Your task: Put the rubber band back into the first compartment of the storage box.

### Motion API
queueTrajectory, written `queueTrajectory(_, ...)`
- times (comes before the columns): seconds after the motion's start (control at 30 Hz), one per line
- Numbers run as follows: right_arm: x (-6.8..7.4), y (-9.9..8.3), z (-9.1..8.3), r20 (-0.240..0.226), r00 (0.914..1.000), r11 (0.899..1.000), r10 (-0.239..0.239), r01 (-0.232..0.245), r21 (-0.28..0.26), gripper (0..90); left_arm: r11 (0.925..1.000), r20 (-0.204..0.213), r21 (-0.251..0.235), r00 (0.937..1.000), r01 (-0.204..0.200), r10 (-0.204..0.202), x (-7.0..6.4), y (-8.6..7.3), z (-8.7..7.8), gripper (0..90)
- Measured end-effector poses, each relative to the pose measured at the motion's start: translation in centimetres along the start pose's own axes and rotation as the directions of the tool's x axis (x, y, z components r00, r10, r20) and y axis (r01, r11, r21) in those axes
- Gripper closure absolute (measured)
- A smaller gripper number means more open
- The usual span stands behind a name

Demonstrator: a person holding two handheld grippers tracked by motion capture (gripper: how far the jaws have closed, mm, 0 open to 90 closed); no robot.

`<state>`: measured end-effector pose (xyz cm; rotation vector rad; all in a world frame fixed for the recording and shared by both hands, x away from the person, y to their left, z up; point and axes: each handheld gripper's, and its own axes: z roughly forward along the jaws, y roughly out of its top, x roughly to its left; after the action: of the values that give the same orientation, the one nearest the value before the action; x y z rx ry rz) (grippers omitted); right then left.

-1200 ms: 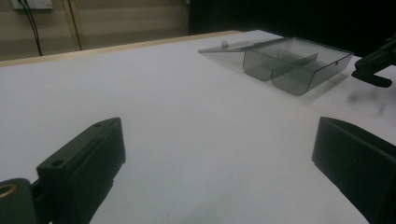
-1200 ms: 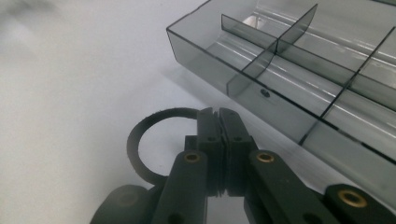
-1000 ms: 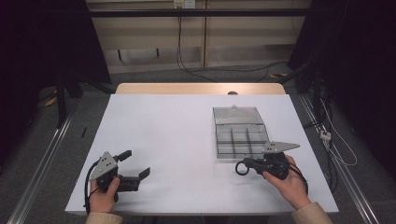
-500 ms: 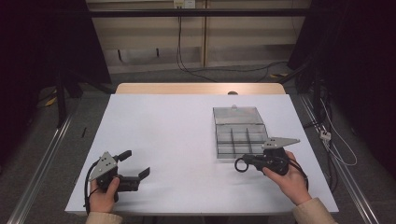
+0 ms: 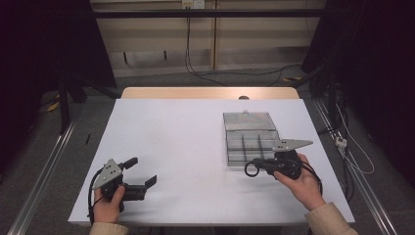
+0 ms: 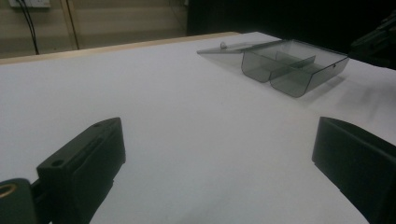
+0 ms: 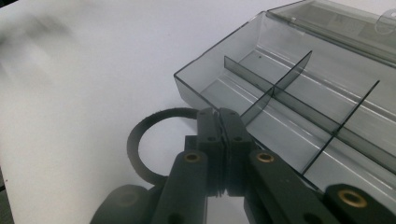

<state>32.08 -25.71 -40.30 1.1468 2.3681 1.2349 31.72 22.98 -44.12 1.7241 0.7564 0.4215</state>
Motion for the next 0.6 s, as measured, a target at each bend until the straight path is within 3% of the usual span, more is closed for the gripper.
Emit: queueTrajectory(0.6, -0.2, 2.3, 0.4, -0.007, 0.9997, 1.000, -0.025, 0.025, -0.001, 89.0, 1.0000, -0.002, -0.004, 1.0000, -0.003, 0.003, 0.0, 0.0, -0.1, 2.4)
